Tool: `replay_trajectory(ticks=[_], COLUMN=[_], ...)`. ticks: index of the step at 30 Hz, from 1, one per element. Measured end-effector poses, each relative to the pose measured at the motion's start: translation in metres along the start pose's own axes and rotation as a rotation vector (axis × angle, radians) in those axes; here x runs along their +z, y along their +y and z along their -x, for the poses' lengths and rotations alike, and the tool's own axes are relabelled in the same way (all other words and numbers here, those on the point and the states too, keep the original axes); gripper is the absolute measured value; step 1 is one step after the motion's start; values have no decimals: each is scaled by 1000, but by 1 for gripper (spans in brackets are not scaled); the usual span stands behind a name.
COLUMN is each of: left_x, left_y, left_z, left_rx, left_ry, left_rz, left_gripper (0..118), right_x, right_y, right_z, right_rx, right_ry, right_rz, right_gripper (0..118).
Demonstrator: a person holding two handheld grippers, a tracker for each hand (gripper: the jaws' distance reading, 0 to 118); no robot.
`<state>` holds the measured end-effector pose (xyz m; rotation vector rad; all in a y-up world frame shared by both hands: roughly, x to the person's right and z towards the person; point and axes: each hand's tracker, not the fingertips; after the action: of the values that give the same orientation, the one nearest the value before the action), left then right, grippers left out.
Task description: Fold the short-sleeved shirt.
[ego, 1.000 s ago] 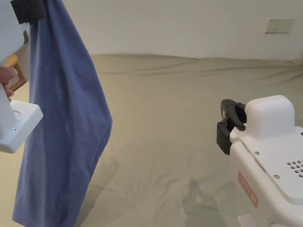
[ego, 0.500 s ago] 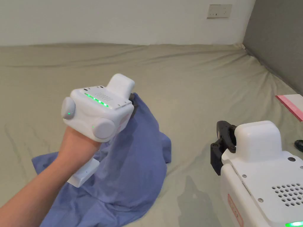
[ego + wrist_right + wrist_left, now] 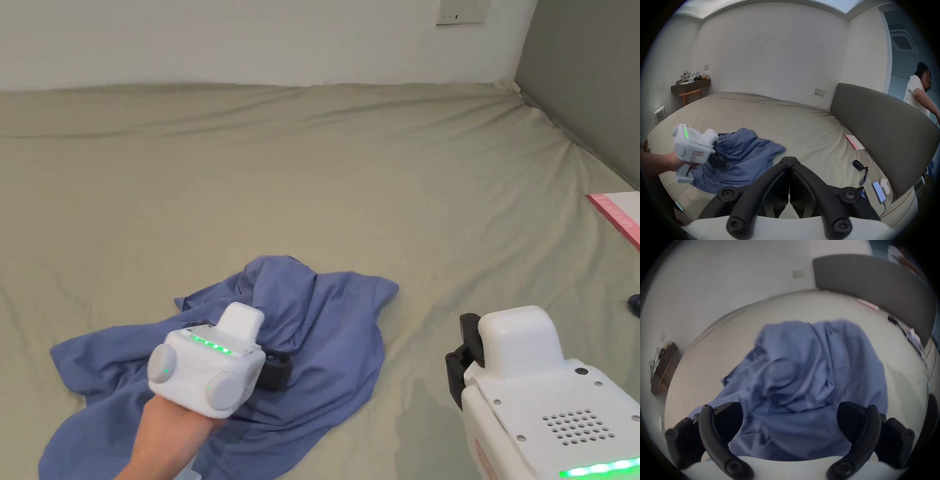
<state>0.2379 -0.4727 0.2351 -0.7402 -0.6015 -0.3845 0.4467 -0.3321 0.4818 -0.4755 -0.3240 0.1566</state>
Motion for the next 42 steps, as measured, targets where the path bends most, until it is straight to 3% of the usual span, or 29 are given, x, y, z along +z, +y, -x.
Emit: replay_trajectory(ticks=[5,7,13,15,18,31,36,39,42], left_x=[90,132,243,266,286,305,297,271,238], left_y=[-11,-13,-15,-17,-25,-23,-31,-47,-76], left_z=[44,60,83,83,71,34,45,54,70], left_rx=[225,285,318,300,233,146,196,193,296], left_ry=[-13,38,262,304,409,410,338,360,311], left_rz=[-213,-296,-506,-547,-603,-626,-575,-448,-300], left_gripper=[114,108,42,10,0,0,0,0,0], right_x=[1,5,24,30,37,61,60,55,47], right_y=[20,34,72,80,86,90,89,85,78], right_z=[8,16,49,60,76,116,113,111,109], right_rx=[15,26,76,72,51,111,108,102,113], right_ry=[33,51,92,104,124,136,140,145,148], right_rz=[-51,-101,-233,-262,-295,-361,-360,-342,-316], right_gripper=[2,2,2,2,2,2,2,2,2])
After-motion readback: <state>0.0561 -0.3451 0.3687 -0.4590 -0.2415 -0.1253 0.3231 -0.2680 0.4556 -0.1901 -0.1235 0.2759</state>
